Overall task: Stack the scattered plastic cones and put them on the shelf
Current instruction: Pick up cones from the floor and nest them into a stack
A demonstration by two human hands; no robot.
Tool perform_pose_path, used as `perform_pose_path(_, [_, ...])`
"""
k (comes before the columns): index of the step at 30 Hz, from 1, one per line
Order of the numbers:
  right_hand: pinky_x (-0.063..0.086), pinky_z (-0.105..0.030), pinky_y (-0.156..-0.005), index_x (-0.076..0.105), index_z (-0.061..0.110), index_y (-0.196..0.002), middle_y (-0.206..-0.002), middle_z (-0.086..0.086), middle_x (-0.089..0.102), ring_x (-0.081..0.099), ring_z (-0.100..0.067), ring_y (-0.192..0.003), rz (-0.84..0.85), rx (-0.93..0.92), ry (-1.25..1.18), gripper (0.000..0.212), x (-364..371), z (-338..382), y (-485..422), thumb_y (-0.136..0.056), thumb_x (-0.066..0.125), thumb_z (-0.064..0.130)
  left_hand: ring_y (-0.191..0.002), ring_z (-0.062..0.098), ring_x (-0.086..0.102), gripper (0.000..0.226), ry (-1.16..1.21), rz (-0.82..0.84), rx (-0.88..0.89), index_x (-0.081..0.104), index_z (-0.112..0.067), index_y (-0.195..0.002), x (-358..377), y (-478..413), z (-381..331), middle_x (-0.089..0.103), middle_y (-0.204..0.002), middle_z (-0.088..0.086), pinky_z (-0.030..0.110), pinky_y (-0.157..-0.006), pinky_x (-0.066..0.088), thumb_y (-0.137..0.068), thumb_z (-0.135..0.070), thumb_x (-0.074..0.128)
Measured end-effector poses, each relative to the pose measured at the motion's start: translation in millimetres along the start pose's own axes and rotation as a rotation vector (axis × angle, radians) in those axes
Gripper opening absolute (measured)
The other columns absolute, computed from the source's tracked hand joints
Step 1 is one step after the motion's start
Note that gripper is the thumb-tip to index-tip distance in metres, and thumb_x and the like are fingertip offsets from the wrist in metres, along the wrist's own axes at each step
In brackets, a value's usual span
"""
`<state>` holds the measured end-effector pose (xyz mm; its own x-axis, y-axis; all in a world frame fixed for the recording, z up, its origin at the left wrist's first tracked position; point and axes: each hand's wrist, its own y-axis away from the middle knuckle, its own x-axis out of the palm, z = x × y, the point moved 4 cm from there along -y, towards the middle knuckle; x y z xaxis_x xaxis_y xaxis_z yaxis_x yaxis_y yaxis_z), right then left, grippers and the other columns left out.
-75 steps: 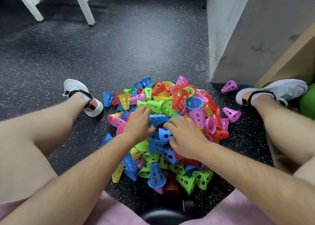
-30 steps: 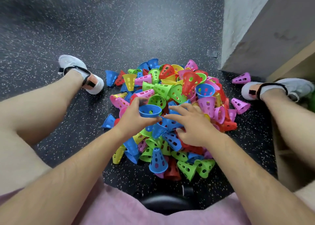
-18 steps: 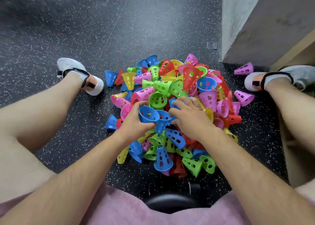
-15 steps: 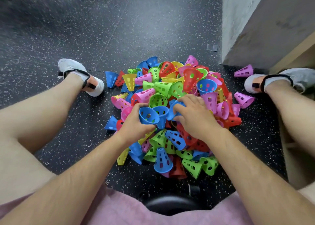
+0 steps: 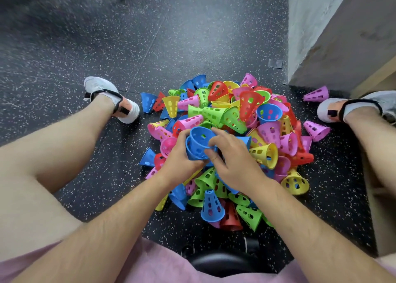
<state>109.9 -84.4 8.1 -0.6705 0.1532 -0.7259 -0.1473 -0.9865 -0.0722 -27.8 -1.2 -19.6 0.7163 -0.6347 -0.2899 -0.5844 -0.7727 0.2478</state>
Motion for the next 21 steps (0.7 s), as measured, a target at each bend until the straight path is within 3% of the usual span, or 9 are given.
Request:
perform_pose_path(5, [0.022,-0.037,-0.119,0.043,0.025,-0.143,-0.156,0.007,0.037,0.030,-0.008,-0.140,0.112,0.082,0.007,0.053,8.8,9.1,1.1,-0.099,0.048,0.053,-0.097,0.005,0.062,0.066,0.002,-0.030,0.020,0.045,-0.018,-0.135,0.7,-4.3,5.9,0.061,-0.117,-0.001,0.017,-0.083,0.053,-0.077,0.004,0.069])
perform_pose_path(7, [0.021,-0.039,-0.120,0.036,0.026,-0.150,-0.157,0.009,0.035,0.028,-0.008,-0.142,0.158,0.095,-0.005,0.060,10.8,11.4,-0.3,-0.099,0.046,0.055,-0.102,-0.002,0.061,0.073,0.002,-0.041,0.014,0.043,-0.020,-0.138,1.1,-3.5,7.2,0.057,-0.123,-0.007,0.012,-0.086,0.049,-0.079,0.004,0.079])
perform_pose_path(9, [0.019,-0.036,-0.120,0.032,0.026,-0.154,-0.157,0.009,0.035,0.025,-0.006,-0.142,0.203,0.093,-0.032,0.062,12.6,12.1,-0.8,-0.100,0.045,0.053,-0.104,-0.016,0.056,0.077,0.013,-0.055,-0.007,0.043,-0.025,-0.137,0.4,-0.2,10.3,0.053,-0.128,-0.014,0.008,-0.089,0.046,-0.077,-0.009,0.089])
perform_pose_path(12, [0.020,-0.034,-0.119,0.034,0.023,-0.153,-0.153,0.008,0.041,0.028,-0.006,-0.142,0.143,0.065,-0.034,0.057,11.7,7.4,-6.1,-0.103,0.041,0.048,-0.106,-0.025,0.049,0.071,-0.038,-0.114,-0.012,0.046,-0.026,-0.135,-4.8,6.1,13.8,0.050,-0.127,-0.021,0.001,-0.086,0.040,-0.079,-0.020,0.089])
perform_pose_path(15, [0.022,-0.040,-0.120,0.044,0.017,-0.147,-0.145,0.005,0.049,0.033,-0.014,-0.140,0.017,0.074,0.156,0.048,12.7,-8.9,-20.1,-0.104,0.044,0.037,-0.106,-0.020,0.050,0.069,-0.091,-0.161,-0.005,0.048,-0.023,-0.132,-8.8,7.4,17.7,0.051,-0.120,-0.021,0.003,-0.087,0.040,-0.078,-0.028,0.091])
perform_pose_path(18, [0.014,-0.040,-0.120,0.052,0.019,-0.140,-0.141,0.004,0.052,0.030,-0.020,-0.141,0.078,0.074,0.380,0.042,25.1,-22.1,-27.5,-0.102,0.048,0.038,-0.104,-0.019,0.051,0.072,-0.106,-0.165,-0.001,0.048,-0.021,-0.132,-8.5,7.4,20.7,0.053,-0.120,-0.017,0.001,-0.085,0.039,-0.076,-0.027,0.092])
perform_pose_path(21, [0.014,-0.041,-0.119,0.063,0.022,-0.124,-0.128,0.003,0.061,0.036,-0.025,-0.137,0.077,0.052,0.450,0.029,39.0,-29.8,-26.2,-0.101,0.052,0.036,-0.104,-0.016,0.053,0.073,-0.118,-0.155,-0.010,0.048,-0.021,-0.131,-8.5,6.7,26.1,0.054,-0.119,-0.015,0.002,-0.084,0.040,-0.074,-0.027,0.093])
